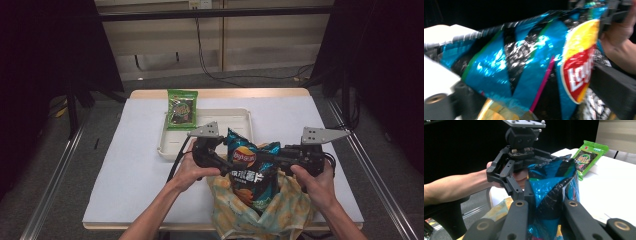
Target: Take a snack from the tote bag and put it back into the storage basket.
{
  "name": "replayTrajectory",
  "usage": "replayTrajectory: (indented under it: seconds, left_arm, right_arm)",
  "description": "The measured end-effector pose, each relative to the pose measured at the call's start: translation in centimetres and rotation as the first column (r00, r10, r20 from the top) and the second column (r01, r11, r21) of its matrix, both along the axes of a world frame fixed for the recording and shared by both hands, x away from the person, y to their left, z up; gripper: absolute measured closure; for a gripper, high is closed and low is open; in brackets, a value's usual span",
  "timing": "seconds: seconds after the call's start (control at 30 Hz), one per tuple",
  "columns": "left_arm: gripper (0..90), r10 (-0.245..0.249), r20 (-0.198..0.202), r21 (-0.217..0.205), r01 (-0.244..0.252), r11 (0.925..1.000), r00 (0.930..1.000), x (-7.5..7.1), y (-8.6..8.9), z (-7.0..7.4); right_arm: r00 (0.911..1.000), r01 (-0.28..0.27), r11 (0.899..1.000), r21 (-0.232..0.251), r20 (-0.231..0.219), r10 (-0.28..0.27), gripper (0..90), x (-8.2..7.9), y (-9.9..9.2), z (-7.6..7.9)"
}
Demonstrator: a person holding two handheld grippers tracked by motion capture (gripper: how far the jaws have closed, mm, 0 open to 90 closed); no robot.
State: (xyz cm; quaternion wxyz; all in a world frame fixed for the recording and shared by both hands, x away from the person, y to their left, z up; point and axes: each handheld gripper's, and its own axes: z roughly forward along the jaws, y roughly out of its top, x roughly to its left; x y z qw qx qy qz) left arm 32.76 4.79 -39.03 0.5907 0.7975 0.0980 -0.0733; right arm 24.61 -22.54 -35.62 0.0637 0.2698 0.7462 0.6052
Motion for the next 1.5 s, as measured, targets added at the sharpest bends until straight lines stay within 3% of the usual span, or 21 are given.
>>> replayTrajectory:
  seconds: [0.13,0.17,0.23,0.33,0.43,0.7,0.73,0.83,0.9,1.0,1.13,1.23,1.5]
  left_arm:
    - [20.9,0.002,-0.001,-0.014,-0.002,0.9999,1.0,-0.1,0.4,0.5]
    - [29.8,0.004,-0.004,-0.028,-0.004,0.9996,1.0,0.0,0.8,0.6]
    - [37.1,0.012,0.005,-0.02,-0.011,0.9997,0.9999,-0.1,1.1,0.8]
    - [41.0,0.019,0.007,-0.021,-0.019,0.9996,0.9998,-0.2,1.2,0.8]
    - [66.2,0.008,0.038,-0.014,-0.007,0.9999,0.9992,-0.4,1.4,0.9]
    - [81.5,0.007,0.033,-0.014,-0.007,0.9999,0.9994,-0.4,1.5,0.9]
    - [85.3,0.011,0.032,-0.011,-0.011,0.9999,0.9994,-0.6,1.4,1.0]
    - [88.0,0.01,0.036,-0.006,-0.01,0.9999,0.9993,-0.7,1.3,1.1]
    - [88.8,0.016,0.033,-0.012,-0.016,0.9998,0.9993,-1.0,1.3,1.4]
    - [89.4,0.025,0.023,-0.014,-0.025,0.9996,0.9994,-1.0,1.3,1.7]
    - [89.6,0.029,0.006,-0.022,-0.028,0.9993,0.9996,-1.0,1.4,1.8]
    - [89.6,0.029,0.004,-0.02,-0.029,0.9994,0.9996,-1.0,1.5,2.0]
    - [89.8,0.013,-0.002,-0.032,-0.014,0.9994,0.9999,-1.3,1.4,2.8]
  right_arm:
    - [1.0,0.006,1.0,-0.003,0.004,-0.006,79.2,0.0,0.0,0.0]
    - [0.9998,0.019,1.0,-0.006,0.008,-0.019,77.7,0.0,-0.2,0.1]
    - [0.9997,0.024,1.0,-0.009,0.011,-0.023,75.9,0.0,-0.2,0.1]
    - [0.9995,0.027,1.0,-0.007,0.013,-0.027,74.6,0.0,-0.3,0.1]
    - [0.9988,0.047,0.999,-0.012,0.014,-0.046,66.6,0.1,-0.5,0.0]
    - [0.9981,0.056,0.998,0.005,0.025,-0.056,55.8,-0.1,-0.8,0.1]
    - [0.9974,0.065,0.998,0.016,0.029,-0.066,48.0,-0.2,-0.9,0.2]
    - [0.9971,0.068,0.997,0.026,0.031,-0.069,42.4,-0.3,-0.9,0.3]
    - [0.9947,0.094,0.995,0.021,0.04,-0.095,29.1,-0.7,-1.1,0.5]
    - [0.9918,0.12,0.993,0.014,0.041,-0.121,20.3,-1.2,-1.5,0.5]
    - [0.991,0.128,0.992,0.008,0.036,-0.129,14.9,-1.7,-1.9,0.2]
    - [0.9839,0.177,0.984,-0.03,0.031,-0.176,10.1,-2.6,-2.7,-0.9]
    - [0.9678,0.251,0.965,-0.069,0.03,-0.25,3.6,-4.4,-4.1,-3.0]
